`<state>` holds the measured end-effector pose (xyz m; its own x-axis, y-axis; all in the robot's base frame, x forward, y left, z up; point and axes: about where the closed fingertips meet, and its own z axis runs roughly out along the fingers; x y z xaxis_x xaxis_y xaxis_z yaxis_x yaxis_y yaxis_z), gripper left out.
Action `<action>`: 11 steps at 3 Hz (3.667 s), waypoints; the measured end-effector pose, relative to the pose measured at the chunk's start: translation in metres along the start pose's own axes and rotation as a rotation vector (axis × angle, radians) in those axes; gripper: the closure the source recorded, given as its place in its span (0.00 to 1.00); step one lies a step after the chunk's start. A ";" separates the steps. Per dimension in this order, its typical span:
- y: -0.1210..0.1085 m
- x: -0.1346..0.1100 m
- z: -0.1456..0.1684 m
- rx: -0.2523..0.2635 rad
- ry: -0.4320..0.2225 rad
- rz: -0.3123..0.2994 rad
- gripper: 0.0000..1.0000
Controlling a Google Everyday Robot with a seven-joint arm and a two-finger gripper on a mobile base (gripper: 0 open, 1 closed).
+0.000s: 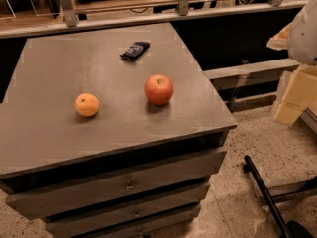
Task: Pick apple
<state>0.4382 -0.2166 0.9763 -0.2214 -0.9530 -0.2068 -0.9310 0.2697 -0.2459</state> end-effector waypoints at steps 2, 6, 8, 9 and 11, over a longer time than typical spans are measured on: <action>-0.019 -0.033 0.012 -0.001 -0.137 -0.040 0.00; -0.075 -0.182 0.114 -0.257 -0.571 -0.040 0.00; -0.049 -0.185 0.148 -0.339 -0.521 -0.062 0.00; -0.041 -0.189 0.164 -0.344 -0.505 -0.081 0.00; -0.038 -0.195 0.172 -0.359 -0.525 -0.081 0.17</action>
Offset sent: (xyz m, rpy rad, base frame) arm 0.0401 0.0400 -0.0026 0.1897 -0.0461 0.1207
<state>0.5664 -0.0176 0.8626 -0.0595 -0.7492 -0.6596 -0.9982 0.0497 0.0336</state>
